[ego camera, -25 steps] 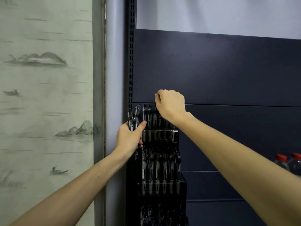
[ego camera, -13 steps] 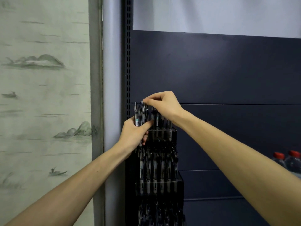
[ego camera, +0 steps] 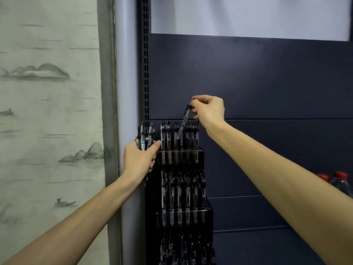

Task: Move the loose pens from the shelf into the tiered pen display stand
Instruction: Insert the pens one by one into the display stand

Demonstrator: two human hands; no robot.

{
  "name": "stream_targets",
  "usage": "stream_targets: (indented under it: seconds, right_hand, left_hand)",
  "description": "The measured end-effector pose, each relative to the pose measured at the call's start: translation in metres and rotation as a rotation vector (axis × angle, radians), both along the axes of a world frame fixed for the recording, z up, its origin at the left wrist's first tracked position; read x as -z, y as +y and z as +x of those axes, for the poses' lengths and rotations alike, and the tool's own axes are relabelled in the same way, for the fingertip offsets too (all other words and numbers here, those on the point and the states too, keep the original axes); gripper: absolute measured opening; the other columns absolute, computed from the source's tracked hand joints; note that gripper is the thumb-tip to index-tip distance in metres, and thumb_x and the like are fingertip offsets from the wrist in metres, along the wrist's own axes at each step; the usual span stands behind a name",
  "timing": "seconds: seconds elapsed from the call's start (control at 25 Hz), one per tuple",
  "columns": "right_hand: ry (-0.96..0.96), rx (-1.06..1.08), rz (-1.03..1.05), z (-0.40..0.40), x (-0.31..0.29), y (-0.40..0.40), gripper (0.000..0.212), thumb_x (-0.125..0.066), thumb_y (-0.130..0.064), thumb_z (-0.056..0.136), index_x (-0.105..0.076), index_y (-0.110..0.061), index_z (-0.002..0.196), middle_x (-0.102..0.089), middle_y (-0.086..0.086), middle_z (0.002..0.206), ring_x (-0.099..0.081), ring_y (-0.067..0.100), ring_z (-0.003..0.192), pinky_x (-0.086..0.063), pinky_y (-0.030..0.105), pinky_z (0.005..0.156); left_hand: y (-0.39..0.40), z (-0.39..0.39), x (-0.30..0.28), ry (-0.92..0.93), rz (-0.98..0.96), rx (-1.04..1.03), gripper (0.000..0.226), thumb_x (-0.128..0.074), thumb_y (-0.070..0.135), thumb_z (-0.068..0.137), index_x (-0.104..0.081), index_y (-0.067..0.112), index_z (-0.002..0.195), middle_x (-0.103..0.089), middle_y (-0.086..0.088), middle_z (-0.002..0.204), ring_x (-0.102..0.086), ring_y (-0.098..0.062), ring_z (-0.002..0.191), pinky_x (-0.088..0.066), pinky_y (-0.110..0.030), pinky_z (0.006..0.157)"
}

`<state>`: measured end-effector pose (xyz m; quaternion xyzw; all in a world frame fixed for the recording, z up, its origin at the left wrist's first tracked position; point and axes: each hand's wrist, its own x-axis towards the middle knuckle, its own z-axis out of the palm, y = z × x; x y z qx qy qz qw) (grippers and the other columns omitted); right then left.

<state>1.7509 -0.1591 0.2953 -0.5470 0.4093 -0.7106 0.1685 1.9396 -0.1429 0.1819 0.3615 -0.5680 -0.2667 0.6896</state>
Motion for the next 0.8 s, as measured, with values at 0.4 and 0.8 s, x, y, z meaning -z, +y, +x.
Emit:
stream_targets:
  seconds: [0.4, 0.8]
  right_hand:
    - [0.337, 0.194, -0.115, 0.006, 0.008, 0.003, 0.021, -0.067, -0.027, 0.089, -0.079, -0.026, 0.106, -0.075, -0.014, 0.094, -0.07, 0.004, 0.092, -0.06, 0.034, 0.088]
    - [0.375, 0.212, -0.087, 0.008, 0.009, 0.003, 0.026, -0.066, -0.024, 0.091, -0.078, -0.024, 0.114, -0.076, -0.011, 0.101, -0.07, 0.007, 0.095, -0.059, 0.034, 0.088]
  left_hand:
    - [0.009, -0.005, 0.003, 0.011, -0.07, -0.079, 0.028, -0.071, 0.042, 0.094, -0.051, 0.023, 0.096, -0.053, 0.001, 0.061, -0.043, -0.013, 0.046, -0.038, -0.027, 0.042]
    - [-0.013, -0.003, 0.015, -0.083, -0.017, -0.096, 0.019, -0.061, 0.028, 0.097, -0.053, 0.021, 0.082, -0.052, -0.001, 0.062, -0.046, -0.017, 0.05, -0.038, -0.029, 0.047]
